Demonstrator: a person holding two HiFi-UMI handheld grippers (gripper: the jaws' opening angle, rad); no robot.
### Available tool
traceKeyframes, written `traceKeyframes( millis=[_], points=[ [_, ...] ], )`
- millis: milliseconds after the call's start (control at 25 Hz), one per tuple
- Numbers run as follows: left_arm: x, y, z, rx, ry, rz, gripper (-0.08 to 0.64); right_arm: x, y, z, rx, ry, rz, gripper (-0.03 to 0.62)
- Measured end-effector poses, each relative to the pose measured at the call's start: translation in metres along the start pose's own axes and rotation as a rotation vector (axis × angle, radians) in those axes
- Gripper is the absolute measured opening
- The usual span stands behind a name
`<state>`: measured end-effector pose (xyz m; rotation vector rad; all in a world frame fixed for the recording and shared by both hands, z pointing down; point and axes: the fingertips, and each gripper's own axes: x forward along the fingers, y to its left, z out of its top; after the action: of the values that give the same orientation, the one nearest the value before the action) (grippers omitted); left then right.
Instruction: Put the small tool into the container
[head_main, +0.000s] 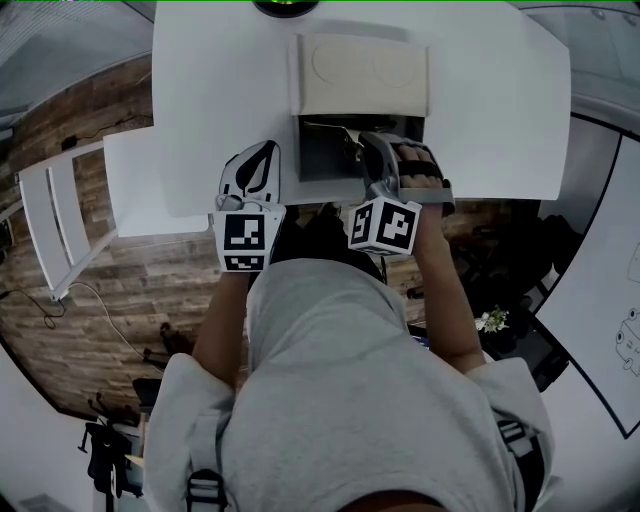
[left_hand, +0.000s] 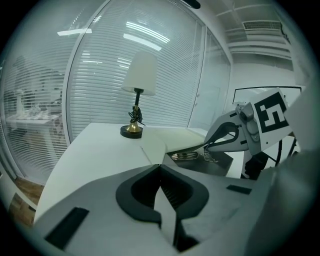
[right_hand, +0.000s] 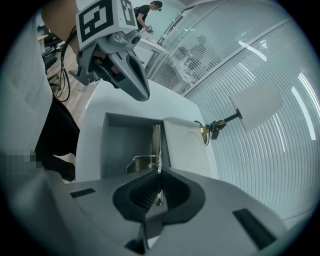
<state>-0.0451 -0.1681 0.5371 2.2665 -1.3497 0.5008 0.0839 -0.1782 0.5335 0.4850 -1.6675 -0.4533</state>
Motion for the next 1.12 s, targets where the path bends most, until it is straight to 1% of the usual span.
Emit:
traceKeyframes(
  millis=[200, 760, 1120],
  points=[
    [0.009, 0.006, 0.002, -0.001, 0.011, -0.017, 0.023, 0.012, -0.001, 0.002, -0.005, 0.013, 0.015, 0.026],
    [0.025, 0.006, 0.004, 0.004, 0.033, -0.070, 0.023, 0.025, -0.001, 0.000, -0.026, 0.045, 0.009, 0.028],
    [0.026, 0.003, 0.001, 0.004, 0.046, -0.088, 0.023, 0.028, 0.001, 0.003, 0.006, 0.042, 0.032, 0.028]
  ],
)
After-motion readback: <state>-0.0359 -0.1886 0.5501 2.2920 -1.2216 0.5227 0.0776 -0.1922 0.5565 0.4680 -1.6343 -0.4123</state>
